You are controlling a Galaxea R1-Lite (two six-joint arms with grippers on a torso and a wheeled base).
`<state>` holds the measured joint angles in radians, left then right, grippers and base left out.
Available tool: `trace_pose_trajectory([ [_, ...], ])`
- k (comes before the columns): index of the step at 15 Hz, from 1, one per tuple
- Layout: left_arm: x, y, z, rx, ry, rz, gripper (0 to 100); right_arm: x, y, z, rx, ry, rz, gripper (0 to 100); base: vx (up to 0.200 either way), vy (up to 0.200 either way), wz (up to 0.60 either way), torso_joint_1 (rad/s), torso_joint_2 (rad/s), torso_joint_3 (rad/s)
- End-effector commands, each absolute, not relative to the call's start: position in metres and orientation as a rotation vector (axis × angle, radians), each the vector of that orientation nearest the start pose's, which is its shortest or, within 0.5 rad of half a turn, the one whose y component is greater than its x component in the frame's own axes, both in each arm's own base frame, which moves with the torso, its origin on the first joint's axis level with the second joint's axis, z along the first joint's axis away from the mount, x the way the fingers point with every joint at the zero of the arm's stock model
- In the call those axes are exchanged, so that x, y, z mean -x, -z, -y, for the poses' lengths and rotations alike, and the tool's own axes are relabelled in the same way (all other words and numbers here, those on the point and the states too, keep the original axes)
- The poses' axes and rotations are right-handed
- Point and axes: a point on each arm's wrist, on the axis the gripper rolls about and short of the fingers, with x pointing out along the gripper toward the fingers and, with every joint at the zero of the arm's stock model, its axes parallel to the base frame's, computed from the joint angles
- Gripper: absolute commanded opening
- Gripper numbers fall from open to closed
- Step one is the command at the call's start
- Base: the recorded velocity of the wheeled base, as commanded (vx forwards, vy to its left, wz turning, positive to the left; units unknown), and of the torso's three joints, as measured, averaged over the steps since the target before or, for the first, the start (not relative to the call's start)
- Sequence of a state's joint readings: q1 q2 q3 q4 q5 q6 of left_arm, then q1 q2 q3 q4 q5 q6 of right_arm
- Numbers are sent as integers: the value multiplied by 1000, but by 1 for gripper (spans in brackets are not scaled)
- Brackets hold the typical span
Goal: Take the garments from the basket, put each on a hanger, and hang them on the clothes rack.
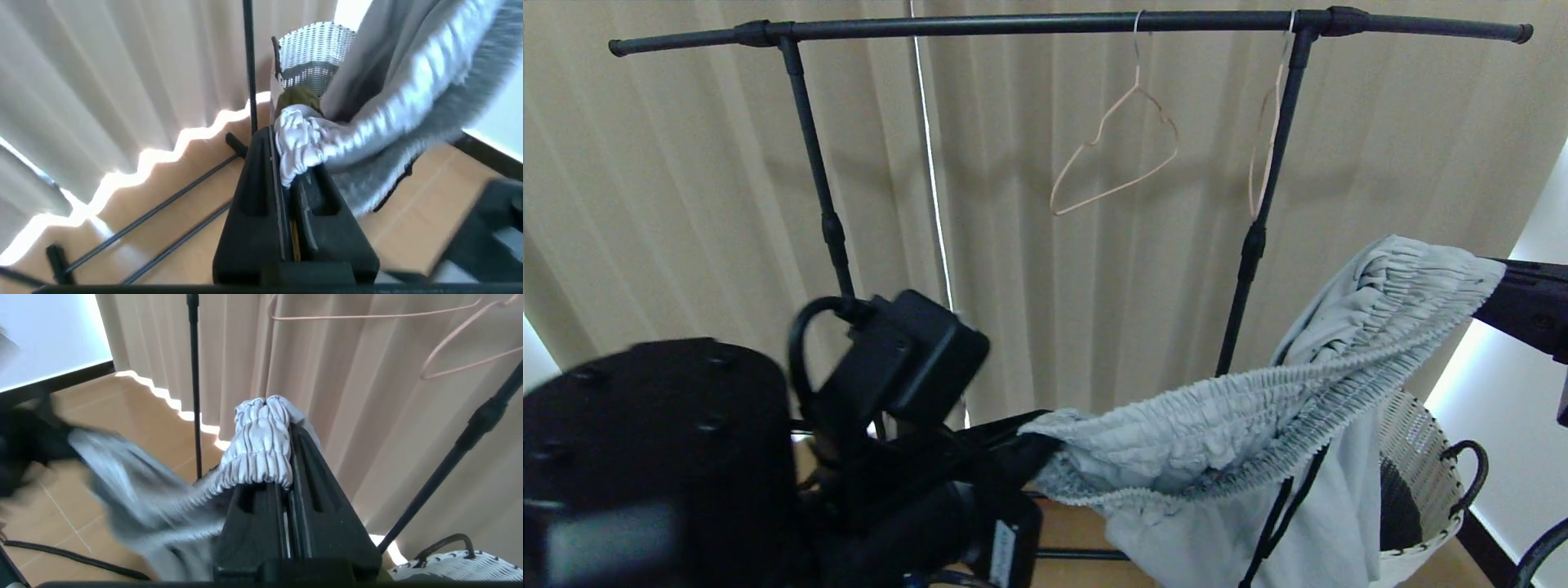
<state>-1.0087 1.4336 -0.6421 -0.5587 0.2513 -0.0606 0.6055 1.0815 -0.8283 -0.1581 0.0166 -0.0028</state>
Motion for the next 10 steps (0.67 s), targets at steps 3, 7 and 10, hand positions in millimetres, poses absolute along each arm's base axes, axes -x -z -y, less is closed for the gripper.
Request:
trace_pose_trajectory([
  [3,-110,-238,126,6,678,-98,0,-133,-281,-93,40,-624,-121,0,0,0,0,0,0,0],
  [7,-102,-237,116,-30,702,-61,0,-136,-282,-95,41,-621,-123,0,0,0,0,0,0,0],
  [10,-102,-240,115,-38,718,-45,0,-139,-284,-97,41,-621,-123,0,0,67,0,2,1,1],
])
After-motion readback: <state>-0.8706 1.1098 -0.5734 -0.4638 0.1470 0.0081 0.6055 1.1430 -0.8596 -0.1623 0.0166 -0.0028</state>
